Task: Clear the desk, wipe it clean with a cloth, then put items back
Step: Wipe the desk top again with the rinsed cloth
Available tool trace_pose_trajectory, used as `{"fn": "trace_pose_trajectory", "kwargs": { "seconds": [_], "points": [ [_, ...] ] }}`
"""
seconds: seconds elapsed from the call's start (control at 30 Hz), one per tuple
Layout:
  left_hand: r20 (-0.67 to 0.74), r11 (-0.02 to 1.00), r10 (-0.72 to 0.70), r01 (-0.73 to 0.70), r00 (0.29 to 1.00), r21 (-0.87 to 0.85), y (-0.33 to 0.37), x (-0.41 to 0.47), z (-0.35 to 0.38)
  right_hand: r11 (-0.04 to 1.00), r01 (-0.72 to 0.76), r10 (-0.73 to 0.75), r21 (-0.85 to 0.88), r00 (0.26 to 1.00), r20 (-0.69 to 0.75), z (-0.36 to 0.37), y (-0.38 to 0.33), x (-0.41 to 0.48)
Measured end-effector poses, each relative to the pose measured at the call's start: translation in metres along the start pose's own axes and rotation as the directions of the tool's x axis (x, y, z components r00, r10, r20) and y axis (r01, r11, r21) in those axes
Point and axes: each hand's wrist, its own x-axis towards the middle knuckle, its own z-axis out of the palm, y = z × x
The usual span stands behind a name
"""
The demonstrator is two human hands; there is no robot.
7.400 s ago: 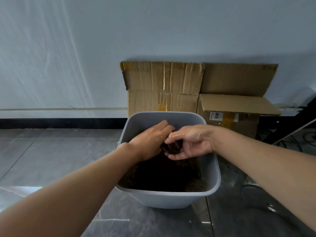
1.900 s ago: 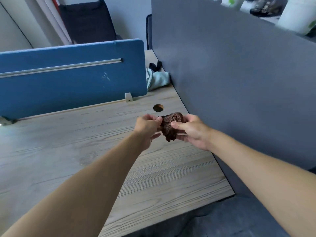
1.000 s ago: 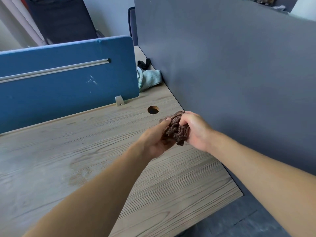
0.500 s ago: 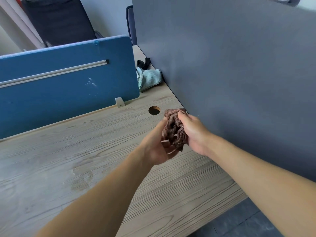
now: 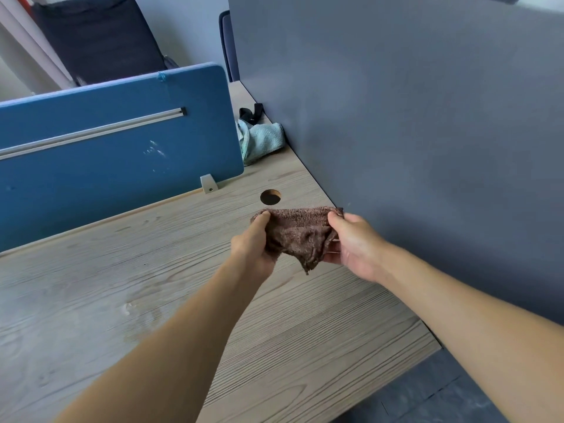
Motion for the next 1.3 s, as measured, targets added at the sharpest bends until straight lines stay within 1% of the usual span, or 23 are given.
{"fn": "trace_pose_trajectory", "kwargs": {
  "seconds": [0.07,0.1,0.17,0.23,0.3,0.33,0.37,0.43,0.47,0.5,0.57,0.6,0.7,0.8,0.87,0.93,0.97,1.0,1.1,1.17,1.23,1.27,1.3],
  "points": [
    [0.164,0.973,-0.227,0.232,0.960,-0.008,-0.011,-0.012,0.000,1.000,0.000,0.001,0.026,1.000,-0.015,0.001,0.001,-0.002],
    [0.209,0.954,-0.294,0.298,0.933,0.013,-0.018,-0.016,0.000,0.999,0.005,-0.004,0.044,1.000,-0.023,0.001,0.001,-0.002],
    [0.263,0.945,-0.319,0.326,0.911,0.015,-0.030,-0.021,0.003,0.997,0.005,-0.003,0.071,0.999,-0.042,-0.001,0.001,-0.002],
    [0.258,0.971,-0.231,0.238,0.938,0.005,-0.037,-0.021,0.010,0.999,0.003,0.000,0.034,0.997,-0.074,-0.007,0.003,-0.001],
    [0.163,0.997,-0.076,0.079,0.984,-0.012,-0.039,-0.014,0.010,1.000,0.004,-0.007,-0.026,0.992,-0.126,-0.015,0.007,0.001],
    [0.095,1.000,0.013,-0.014,0.995,0.013,-0.040,-0.010,0.008,0.998,0.004,-0.013,-0.064,0.989,-0.146,-0.020,0.008,0.001],
    [0.029,0.989,0.112,-0.115,0.993,0.093,-0.040,-0.007,0.005,0.993,0.002,-0.021,-0.122,0.988,-0.153,-0.025,0.009,0.000],
    [-0.036,0.885,0.317,-0.283,0.948,0.370,-0.042,-0.004,-0.003,0.963,-0.006,-0.030,-0.268,0.991,-0.132,-0.031,0.013,-0.004],
    [-0.048,0.829,0.388,-0.326,0.920,0.454,-0.043,-0.004,-0.005,0.948,-0.007,-0.033,-0.319,0.992,-0.121,-0.032,0.015,-0.005],
    [-0.062,0.806,0.421,-0.342,0.905,0.483,-0.043,-0.005,-0.007,0.937,-0.008,-0.036,-0.348,0.992,-0.119,-0.031,0.018,-0.006],
    [-0.097,0.821,0.402,-0.311,0.911,0.479,-0.043,-0.007,-0.008,0.942,0.003,-0.050,-0.336,0.990,-0.132,-0.032,0.022,-0.004],
    [-0.105,0.838,0.367,-0.279,0.925,0.470,-0.044,-0.007,-0.009,0.956,0.001,-0.044,-0.292,0.989,-0.141,-0.032,0.023,-0.002],
    [-0.044,0.880,0.273,-0.231,0.961,0.414,-0.049,-0.003,-0.013,0.989,-0.035,0.011,-0.146,0.986,-0.165,-0.040,0.024,0.000],
    [0.006,0.870,0.275,-0.252,0.961,0.423,-0.055,-0.002,-0.017,0.988,-0.053,0.025,-0.146,0.983,-0.182,-0.053,0.032,-0.002],
    [0.024,0.802,0.345,-0.308,0.938,0.512,-0.058,-0.004,-0.019,0.981,-0.072,0.038,-0.179,0.982,-0.185,-0.060,0.040,-0.003],
    [0.092,0.635,0.434,-0.376,0.896,0.675,-0.056,-0.004,-0.025,0.971,-0.083,0.043,-0.223,0.983,-0.178,-0.064,0.045,-0.005],
    [0.126,0.567,0.452,-0.394,0.883,0.724,-0.056,-0.004,-0.029,0.968,-0.076,0.035,-0.240,0.985,-0.169,-0.067,0.047,-0.006],
    [0.144,0.537,0.447,-0.393,0.883,0.747,-0.057,-0.004,-0.033,0.970,-0.073,0.038,-0.232,0.987,-0.153,-0.071,0.048,-0.007],
    [0.125,0.565,0.389,-0.343,0.913,0.751,-0.068,-0.006,-0.043,0.979,-0.124,0.109,-0.160,0.989,-0.100,-0.079,0.060,-0.010],
    [0.061,0.598,0.311,-0.245,0.948,0.763,-0.088,-0.006,-0.053,0.940,-0.188,0.156,-0.284,0.979,-0.130,-0.085,0.084,-0.010],
    [-0.036,0.620,0.206,-0.102,0.978,0.778,-0.110,0.000,-0.068,0.843,-0.286,0.241,-0.456,0.958,-0.154,-0.092,0.107,-0.015],
    [-0.074,0.594,0.185,-0.051,0.980,0.803,-0.118,0.003,-0.075,0.778,-0.319,0.284,-0.541,0.947,-0.149,-0.096,0.117,-0.017],
    [-0.069,0.496,0.226,-0.054,0.972,0.867,-0.128,0.006,-0.083,0.714,-0.327,0.314,-0.619,0.940,-0.134,-0.100,0.127,-0.021]
  ]
}}
